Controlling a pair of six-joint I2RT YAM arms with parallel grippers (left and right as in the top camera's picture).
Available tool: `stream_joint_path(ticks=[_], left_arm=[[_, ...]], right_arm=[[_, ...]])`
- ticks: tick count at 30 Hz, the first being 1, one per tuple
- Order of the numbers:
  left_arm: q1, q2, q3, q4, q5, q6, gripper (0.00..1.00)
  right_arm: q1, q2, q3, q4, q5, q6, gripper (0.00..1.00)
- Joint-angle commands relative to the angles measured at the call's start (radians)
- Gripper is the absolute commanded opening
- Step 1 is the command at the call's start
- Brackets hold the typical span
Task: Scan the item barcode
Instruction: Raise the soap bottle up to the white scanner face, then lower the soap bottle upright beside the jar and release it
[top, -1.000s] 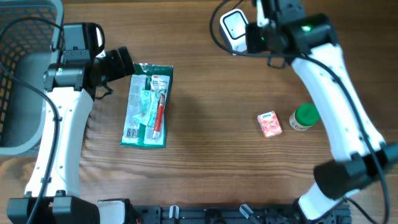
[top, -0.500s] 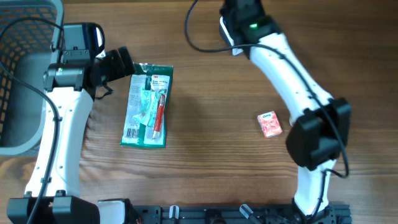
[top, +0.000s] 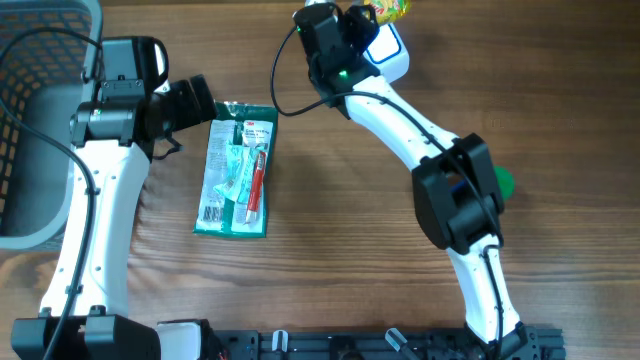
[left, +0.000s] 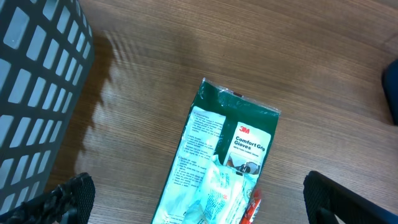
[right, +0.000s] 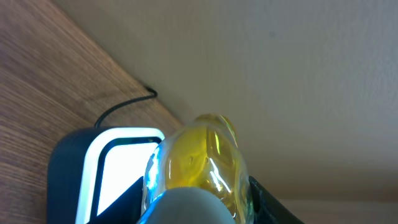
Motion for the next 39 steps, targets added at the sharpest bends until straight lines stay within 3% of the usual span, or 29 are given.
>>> stream_joint_path(ticks=[1, 22, 27, 30, 35, 39], left_arm=[[0.004, -0.007, 0.014, 0.003, 0.004, -0.009, 1.00], [0.004, -0.007, 0.014, 0.003, 0.004, -0.009, 1.00], [0.004, -0.007, 0.014, 0.003, 0.005, -0.009, 1.00], [0.004, -0.007, 0.014, 0.003, 0.005, -0.009, 1.00], [0.004, -0.007, 0.014, 0.003, 0.004, -0.009, 1.00], [0.004, -0.007, 0.014, 0.003, 0.004, -0.009, 1.00]], right_arm=[[0.011, 0.043, 0.006, 0.025, 0.126, -0.032, 0.23], [0.056, 0.082, 0.002, -0.017, 0.181, 0.024, 0.27], [0.056, 0.074, 0.003, -0.008, 0.220, 0.022, 0.23], [0.056, 0.041, 0.003, -0.009, 0.224, 0.024, 0.20], [0.056, -0.067, 0.003, -0.024, 0.221, 0.072, 0.24], [0.055, -0.213, 0.003, -0.188, 0.105, 0.227, 0.24]])
